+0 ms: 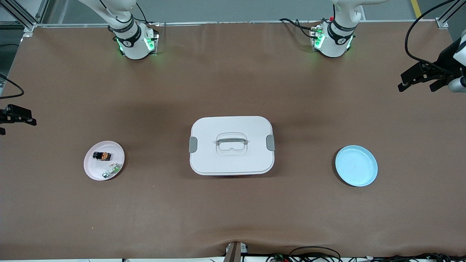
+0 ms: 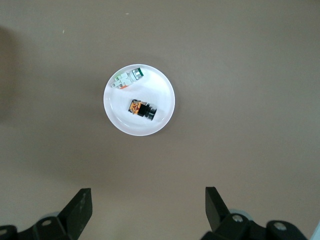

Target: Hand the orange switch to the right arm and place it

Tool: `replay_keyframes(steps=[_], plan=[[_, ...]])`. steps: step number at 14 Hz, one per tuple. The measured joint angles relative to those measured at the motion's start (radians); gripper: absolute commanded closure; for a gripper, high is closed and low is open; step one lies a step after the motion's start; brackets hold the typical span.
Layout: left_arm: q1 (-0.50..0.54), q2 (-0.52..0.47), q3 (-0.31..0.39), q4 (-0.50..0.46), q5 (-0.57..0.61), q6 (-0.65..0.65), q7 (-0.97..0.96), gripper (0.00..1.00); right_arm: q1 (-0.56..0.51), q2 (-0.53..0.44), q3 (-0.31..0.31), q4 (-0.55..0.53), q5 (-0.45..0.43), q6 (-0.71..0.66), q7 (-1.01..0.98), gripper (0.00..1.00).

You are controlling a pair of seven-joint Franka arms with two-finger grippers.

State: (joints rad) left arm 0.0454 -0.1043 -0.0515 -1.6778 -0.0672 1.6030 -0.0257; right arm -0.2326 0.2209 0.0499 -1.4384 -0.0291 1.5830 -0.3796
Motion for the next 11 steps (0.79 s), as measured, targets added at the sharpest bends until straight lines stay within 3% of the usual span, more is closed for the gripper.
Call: replay_keyframes(steps=[3,7,11], plan=[[0.001,0.003,0.000,0.000,0.000,-0.028,0.000,0.00,0.037,-0.022,0.004,0.055,-0.002,-0.035,0.191,0.00],[0.001,0.009,0.000,0.001,0.000,-0.043,0.000,0.00,0.031,-0.032,-0.004,0.150,-0.001,-0.145,0.165,0.00],[0.001,0.009,0.000,0.001,0.000,-0.044,0.000,0.00,0.043,-0.032,0.001,0.161,0.003,-0.200,0.173,0.00]])
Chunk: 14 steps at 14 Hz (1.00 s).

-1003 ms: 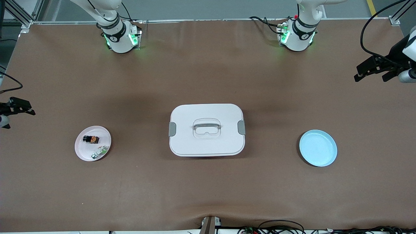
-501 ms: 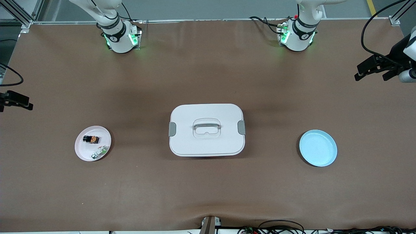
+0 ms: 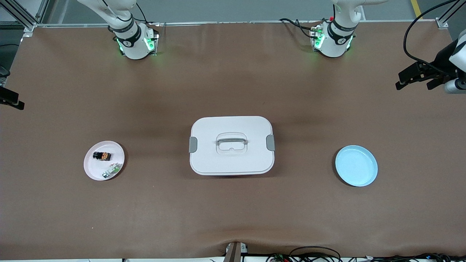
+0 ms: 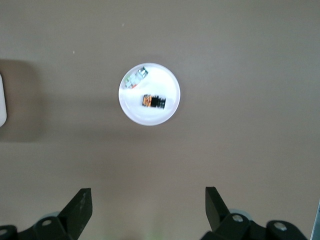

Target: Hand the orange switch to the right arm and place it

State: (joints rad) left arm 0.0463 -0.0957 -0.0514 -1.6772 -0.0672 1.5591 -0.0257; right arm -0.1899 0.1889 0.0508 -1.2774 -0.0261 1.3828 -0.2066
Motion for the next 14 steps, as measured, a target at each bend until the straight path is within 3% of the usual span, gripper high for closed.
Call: replay_keyframes(steps=[5,10,14], plan=[[0.000,0.000,0.000,0.000,0.000,0.000,0.000,0.00,0.009,-0.024,0.003,0.007,0.066,-0.068,0.038,0.00],[0.000,0.000,0.000,0.000,0.000,-0.001,0.000,0.00,0.020,-0.034,0.000,-0.001,0.074,-0.083,0.056,0.00],[0.001,0.000,0.000,0.000,0.000,-0.001,0.000,0.00,0.150,-0.036,-0.112,-0.004,0.075,-0.070,0.061,0.00]])
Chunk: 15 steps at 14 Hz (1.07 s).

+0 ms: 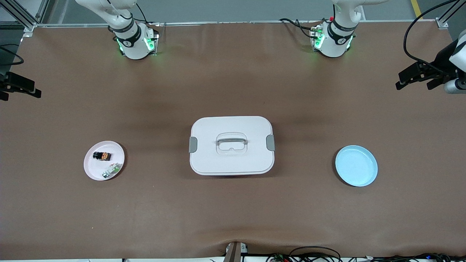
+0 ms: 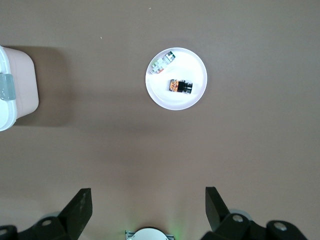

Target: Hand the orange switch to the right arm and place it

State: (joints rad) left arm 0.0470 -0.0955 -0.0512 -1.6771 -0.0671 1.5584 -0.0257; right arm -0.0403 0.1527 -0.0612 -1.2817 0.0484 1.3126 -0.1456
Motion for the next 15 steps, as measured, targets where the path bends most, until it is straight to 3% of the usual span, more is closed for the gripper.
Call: replay_keyframes(steps=[9,15], plan=[[0.000,0.000,0.000,0.000,0.000,0.000,0.000,0.00,0.018,-0.129,-0.043,-0.197,-0.005,0.118,-0.041,0.00],[0.001,0.000,0.000,0.000,0.000,0.000,0.000,0.00,0.002,-0.144,0.025,-0.202,-0.060,0.119,-0.049,0.00]])
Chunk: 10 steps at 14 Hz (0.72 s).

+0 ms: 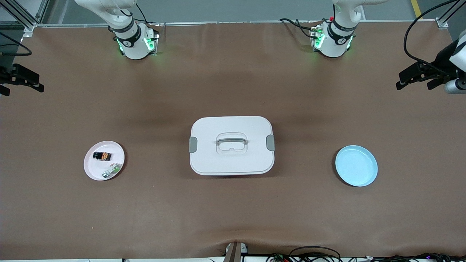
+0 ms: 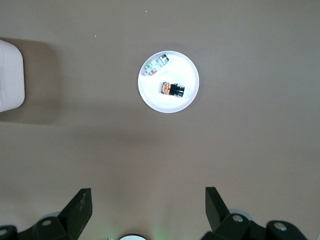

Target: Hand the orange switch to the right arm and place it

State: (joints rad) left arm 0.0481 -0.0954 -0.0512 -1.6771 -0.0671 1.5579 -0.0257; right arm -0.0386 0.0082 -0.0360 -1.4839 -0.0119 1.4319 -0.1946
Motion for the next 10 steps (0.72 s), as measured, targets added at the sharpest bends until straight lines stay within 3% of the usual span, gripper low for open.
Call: replay_keyframes(steps=[10], plan=[[-0.004,0.000,-0.001,0.000,0.059,-0.015,0.002,0.00,-0.016,-0.005,0.004,-0.008,-0.002,-0.005,0.001,0.00]])
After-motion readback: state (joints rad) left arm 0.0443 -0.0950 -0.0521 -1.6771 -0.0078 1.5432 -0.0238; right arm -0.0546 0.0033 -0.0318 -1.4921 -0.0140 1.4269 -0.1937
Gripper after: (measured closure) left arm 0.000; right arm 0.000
